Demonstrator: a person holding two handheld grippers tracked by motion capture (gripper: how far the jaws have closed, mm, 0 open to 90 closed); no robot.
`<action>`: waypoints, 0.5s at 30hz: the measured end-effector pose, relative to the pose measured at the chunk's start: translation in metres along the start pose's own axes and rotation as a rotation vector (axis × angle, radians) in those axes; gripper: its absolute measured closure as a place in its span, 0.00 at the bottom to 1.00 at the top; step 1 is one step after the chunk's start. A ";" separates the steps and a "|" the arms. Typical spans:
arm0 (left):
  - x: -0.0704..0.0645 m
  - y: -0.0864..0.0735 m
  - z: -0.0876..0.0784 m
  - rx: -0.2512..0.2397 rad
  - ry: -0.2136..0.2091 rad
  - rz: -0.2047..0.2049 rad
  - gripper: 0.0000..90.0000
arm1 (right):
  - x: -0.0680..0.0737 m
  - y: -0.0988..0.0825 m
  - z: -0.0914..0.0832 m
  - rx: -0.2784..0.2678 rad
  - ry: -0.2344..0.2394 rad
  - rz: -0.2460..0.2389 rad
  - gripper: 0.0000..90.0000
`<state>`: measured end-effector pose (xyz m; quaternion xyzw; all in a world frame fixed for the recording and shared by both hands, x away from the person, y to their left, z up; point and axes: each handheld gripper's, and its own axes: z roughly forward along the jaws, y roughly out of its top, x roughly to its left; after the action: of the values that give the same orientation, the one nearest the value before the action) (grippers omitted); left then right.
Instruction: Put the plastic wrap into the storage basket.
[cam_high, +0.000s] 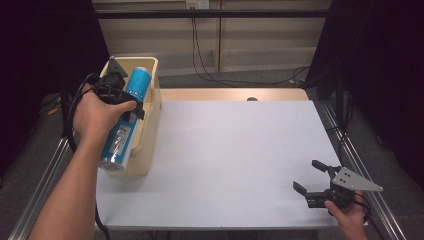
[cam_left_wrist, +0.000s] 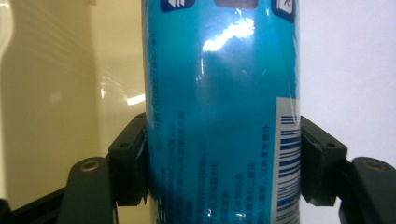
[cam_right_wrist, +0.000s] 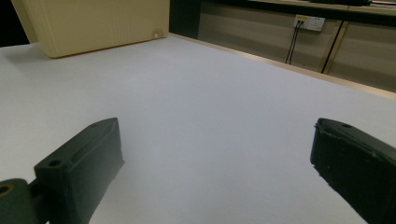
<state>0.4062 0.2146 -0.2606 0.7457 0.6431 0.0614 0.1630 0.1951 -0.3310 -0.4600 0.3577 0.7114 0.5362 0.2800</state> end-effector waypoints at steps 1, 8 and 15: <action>0.002 0.000 0.001 0.001 0.001 0.003 0.36 | 0.000 0.000 0.000 0.001 0.000 -0.001 0.02; 0.012 -0.002 0.009 0.000 0.032 -0.003 0.36 | 0.001 0.000 0.001 -0.001 0.003 -0.003 0.02; 0.016 -0.003 0.016 0.000 0.033 -0.027 0.36 | 0.001 0.000 0.000 0.003 0.004 -0.005 0.02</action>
<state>0.4109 0.2280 -0.2783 0.7358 0.6558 0.0713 0.1531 0.1948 -0.3301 -0.4605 0.3555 0.7137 0.5351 0.2792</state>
